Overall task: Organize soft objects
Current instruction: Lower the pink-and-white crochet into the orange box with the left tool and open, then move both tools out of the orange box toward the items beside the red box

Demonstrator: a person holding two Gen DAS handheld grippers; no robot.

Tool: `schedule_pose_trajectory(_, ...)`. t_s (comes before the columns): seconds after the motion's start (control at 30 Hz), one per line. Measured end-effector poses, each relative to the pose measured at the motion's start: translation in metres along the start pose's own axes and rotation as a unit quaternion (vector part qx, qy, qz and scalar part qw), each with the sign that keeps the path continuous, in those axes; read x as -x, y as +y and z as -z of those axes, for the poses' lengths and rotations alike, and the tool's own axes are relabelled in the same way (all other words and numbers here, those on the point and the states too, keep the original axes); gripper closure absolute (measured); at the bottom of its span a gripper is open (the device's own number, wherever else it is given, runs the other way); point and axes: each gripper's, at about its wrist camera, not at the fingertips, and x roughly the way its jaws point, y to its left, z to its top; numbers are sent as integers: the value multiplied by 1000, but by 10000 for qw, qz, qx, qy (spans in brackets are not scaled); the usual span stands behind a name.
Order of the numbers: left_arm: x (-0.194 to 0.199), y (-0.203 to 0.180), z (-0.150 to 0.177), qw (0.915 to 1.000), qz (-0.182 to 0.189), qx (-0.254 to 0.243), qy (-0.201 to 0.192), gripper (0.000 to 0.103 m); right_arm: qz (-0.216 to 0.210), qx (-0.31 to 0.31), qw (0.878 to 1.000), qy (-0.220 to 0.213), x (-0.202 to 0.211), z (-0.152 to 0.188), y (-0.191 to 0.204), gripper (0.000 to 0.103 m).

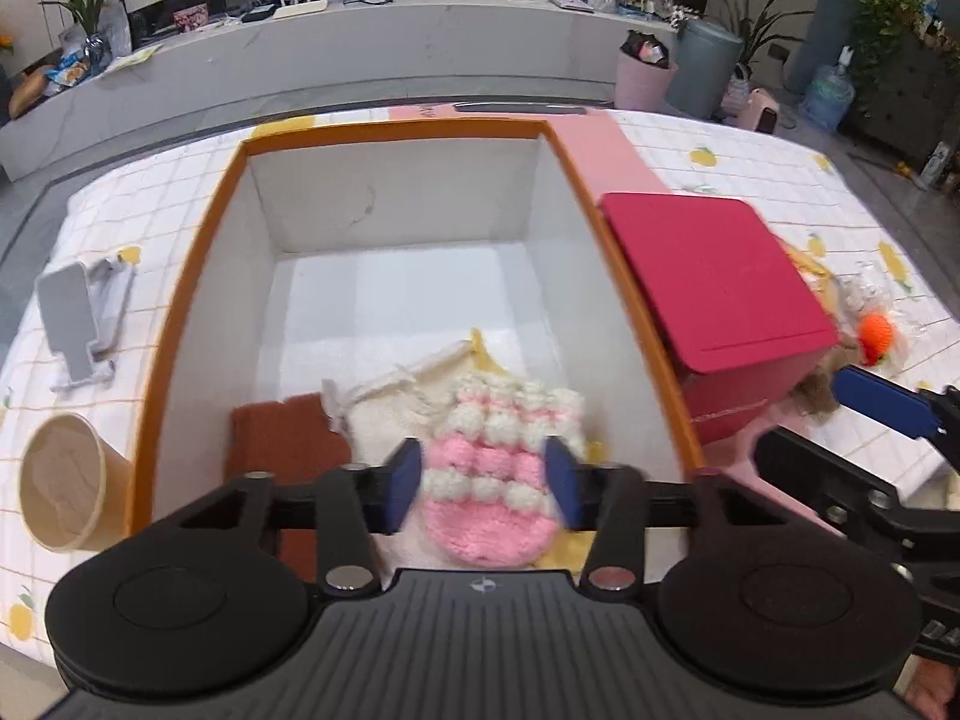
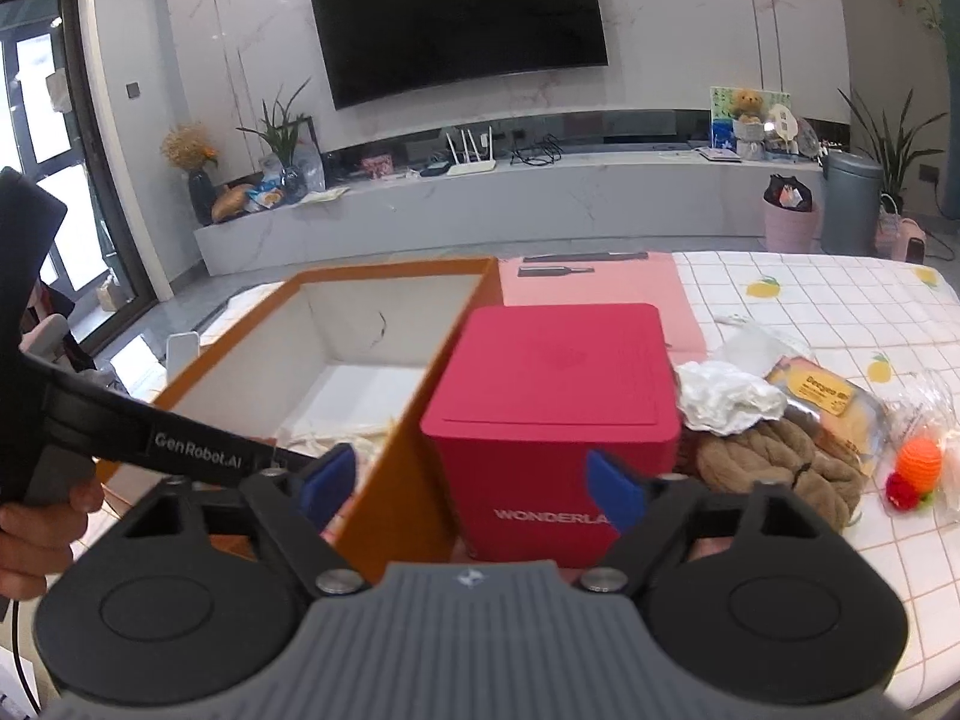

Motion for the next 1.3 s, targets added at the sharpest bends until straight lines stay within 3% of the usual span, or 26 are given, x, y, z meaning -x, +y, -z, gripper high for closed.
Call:
schedule_pose_trajectory(0.03,-4,1,0,9999,-82,-38,49,82,-23,4,10000,19,0,0,2,27)
schedule_pose_trajectory(0.13,-18,2,0,9994,98,-84,327,100,-54,81,10000,22,0,0,6,27)
schedule_pose_trajectory(0.23,-35,-4,4,9973,354,-201,615,101,-81,105,9999,35,-1,1,9,27)
schedule_pose_trajectory(0.4,-72,-10,8,9915,161,-2,1290,103,-113,68,9998,113,-8,3,7,27)
schedule_pose_trajectory(0.77,-73,-27,11,9911,-146,-214,1308,103,10,-112,9997,200,-17,6,-4,27)
schedule_pose_trajectory(0.83,-65,-34,12,9915,-358,-358,1195,89,9,-99,9998,186,-16,6,-3,27)
schedule_pose_trajectory(0.93,-58,-35,15,9929,-403,-259,1085,85,-1,-59,9999,153,-12,5,-1,27)
schedule_pose_trajectory(1.07,-37,-35,21,9973,-390,-104,613,74,38,-84,9999,88,-7,3,0,27)
schedule_pose_trajectory(1.1,-30,-37,24,9980,-386,-158,470,59,49,-84,9999,91,-5,3,0,27)
schedule_pose_trajectory(1.13,-23,-40,26,9986,-397,-243,264,38,53,-76,9999,94,-4,3,1,27)
schedule_pose_trajectory(1.23,3,-52,32,9931,-787,-702,-512,29,61,-59,9999,65,2,0,4,26)
schedule_pose_trajectory(1.3,19,-61,34,9881,-954,-912,-787,19,72,-53,10000,32,7,-2,7,26)
